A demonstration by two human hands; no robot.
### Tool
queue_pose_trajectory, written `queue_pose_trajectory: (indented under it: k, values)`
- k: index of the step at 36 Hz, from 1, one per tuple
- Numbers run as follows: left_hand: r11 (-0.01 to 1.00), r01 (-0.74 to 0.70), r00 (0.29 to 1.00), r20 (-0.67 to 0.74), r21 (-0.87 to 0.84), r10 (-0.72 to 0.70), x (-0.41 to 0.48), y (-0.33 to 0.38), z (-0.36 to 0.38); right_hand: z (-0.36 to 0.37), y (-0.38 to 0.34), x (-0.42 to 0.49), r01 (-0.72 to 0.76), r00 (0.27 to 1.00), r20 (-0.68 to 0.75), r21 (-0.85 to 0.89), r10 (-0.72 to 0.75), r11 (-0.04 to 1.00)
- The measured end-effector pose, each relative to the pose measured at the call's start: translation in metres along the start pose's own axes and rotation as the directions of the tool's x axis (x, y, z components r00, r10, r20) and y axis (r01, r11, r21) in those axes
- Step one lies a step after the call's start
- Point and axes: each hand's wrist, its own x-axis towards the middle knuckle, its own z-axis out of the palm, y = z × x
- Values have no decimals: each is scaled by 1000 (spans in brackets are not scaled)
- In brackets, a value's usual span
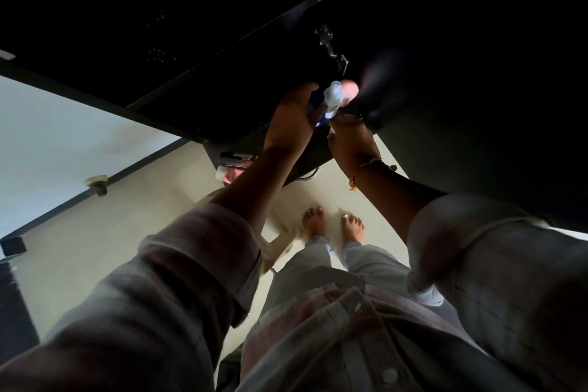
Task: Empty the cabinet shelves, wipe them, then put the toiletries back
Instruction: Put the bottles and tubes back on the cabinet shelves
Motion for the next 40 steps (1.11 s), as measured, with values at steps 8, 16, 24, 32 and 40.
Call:
queue_pose_trajectory:
  k: [8, 16, 24, 32, 40]
  values:
    - [1000, 10, 1000, 7, -7, -10, -1, 1, 0, -4, -4, -4, -7, 1000, -22, -1, 7, 1000]
    - [1000, -4, 1000, 17, -1, 4, -5, 0, 2, -2, 1, -8, 0, 999, -35, -15, 0, 1000]
    - [999, 28, 999, 17, -38, -28, -9, -3, 2, -18, -12, -19, -18, 1000, -6, -73, 18, 997]
    - [997, 72, 985, -159, 28, -67, -46, -26, -17, -26, -26, -43, 75, 991, -104, -113, -86, 991]
    - [835, 532, 772, -326, -140, -546, -123, -96, -38, 14, -41, -50, 257, 965, 58, -39, -255, 966]
